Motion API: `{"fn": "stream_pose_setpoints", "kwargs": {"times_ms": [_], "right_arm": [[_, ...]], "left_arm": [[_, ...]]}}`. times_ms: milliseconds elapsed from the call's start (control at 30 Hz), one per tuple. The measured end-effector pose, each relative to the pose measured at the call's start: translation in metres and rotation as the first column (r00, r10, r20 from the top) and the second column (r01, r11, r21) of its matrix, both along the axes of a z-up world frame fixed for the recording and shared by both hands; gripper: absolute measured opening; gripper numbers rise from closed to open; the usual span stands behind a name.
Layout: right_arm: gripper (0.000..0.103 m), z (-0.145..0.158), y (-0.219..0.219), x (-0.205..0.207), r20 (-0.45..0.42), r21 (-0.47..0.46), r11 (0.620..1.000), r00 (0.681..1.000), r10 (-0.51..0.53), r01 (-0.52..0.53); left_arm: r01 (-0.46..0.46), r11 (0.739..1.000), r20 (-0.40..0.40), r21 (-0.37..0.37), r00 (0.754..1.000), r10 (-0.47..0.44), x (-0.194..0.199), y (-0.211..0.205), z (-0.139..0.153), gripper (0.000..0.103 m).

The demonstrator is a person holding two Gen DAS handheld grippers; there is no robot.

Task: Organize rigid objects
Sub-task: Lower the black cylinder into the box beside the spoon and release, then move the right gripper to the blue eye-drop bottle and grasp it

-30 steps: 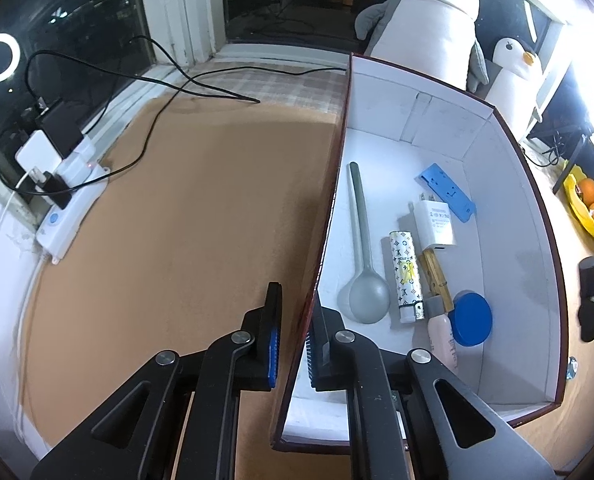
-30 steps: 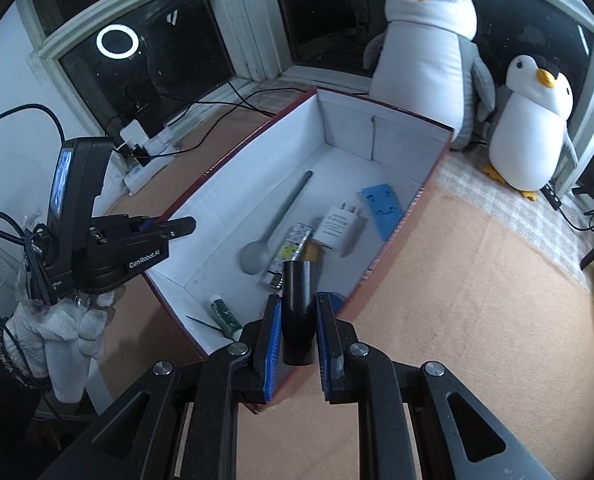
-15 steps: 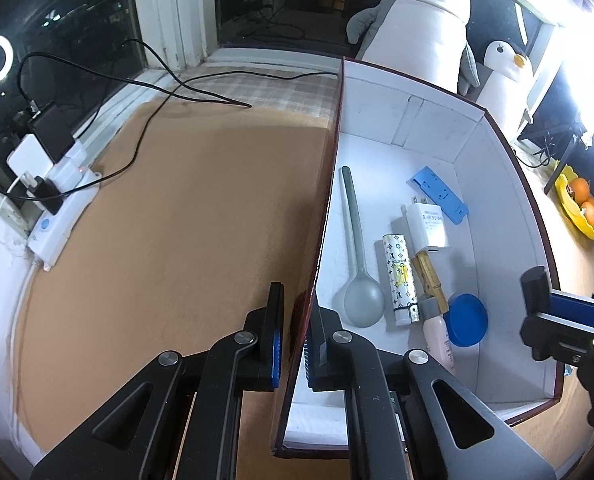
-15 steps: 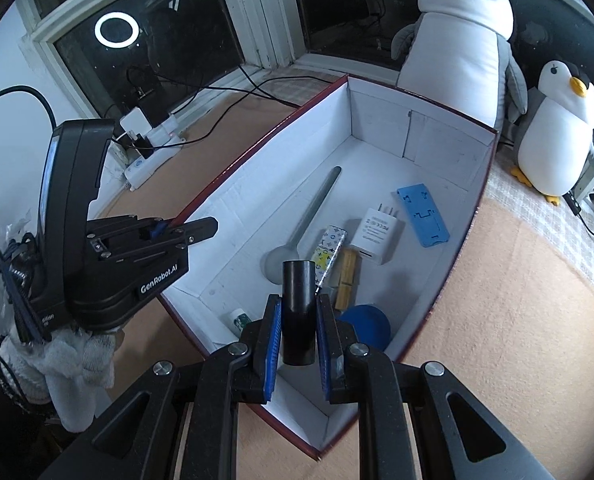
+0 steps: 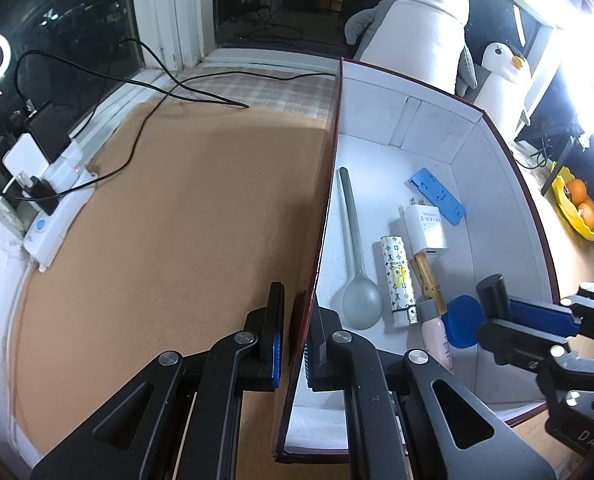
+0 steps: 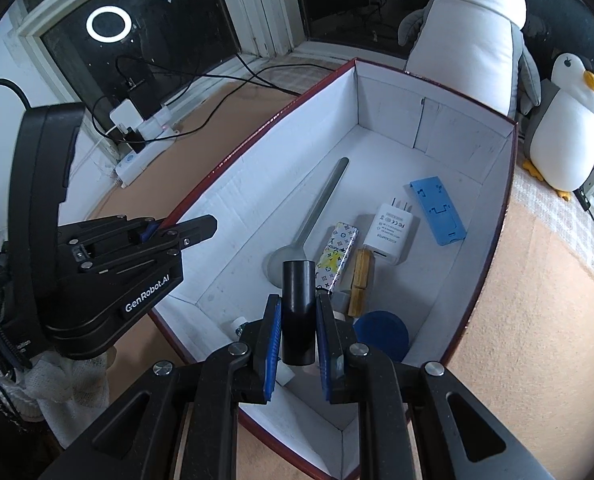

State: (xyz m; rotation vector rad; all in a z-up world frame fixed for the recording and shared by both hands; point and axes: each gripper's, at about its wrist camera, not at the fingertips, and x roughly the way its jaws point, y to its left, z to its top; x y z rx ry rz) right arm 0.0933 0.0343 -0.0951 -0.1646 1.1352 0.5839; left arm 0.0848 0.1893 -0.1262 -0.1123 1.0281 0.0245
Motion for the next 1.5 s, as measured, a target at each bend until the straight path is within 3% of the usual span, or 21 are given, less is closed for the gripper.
{"fn": "stream_pose_setpoints", "kwargs": {"times_ms": [400,500,567,933,1133,1500], "right_arm": [[0.015,-0.009,0.003,0.001,-0.005,-0.003,1.000,1.000,0.010,-0.010],[0.025,-0.008,0.003,0.001,0.002,0.001,1.000,1.000,0.012,-0.012],[0.039,-0.006,0.003,0.001,0.012,0.005,1.000,1.000,0.012,-0.012],[0.047,0.015,-0.009,-0.007,0.053,0.064,0.998,0.999,-0.003,0.000],[0.047,0.032,-0.045,-0.017,0.070,0.110,0.993,0.996,-0.053,0.045],[0.052,0.047,-0.162,-0.044,0.088,0.113,0.963,0.963,-0.256,0.245]], "left_arm": [[-0.003,1.000,-0.002,-0.002,1.000,0.003,0.000,0.000,-0.001,0.007],[-0.003,1.000,-0.002,-0.003,1.000,0.003,0.000,0.000,-0.001,0.007],[-0.004,1.000,-0.003,-0.004,1.000,0.004,0.000,0.001,-0.001,0.007],[-0.005,1.000,-0.024,-0.002,1.000,0.005,0.000,0.002,-0.007,0.007],[-0.006,1.000,-0.033,-0.001,0.999,0.006,-0.001,0.002,-0.008,0.007],[-0.016,1.000,-0.056,-0.005,0.998,0.016,0.000,0.003,-0.012,0.009]]}}
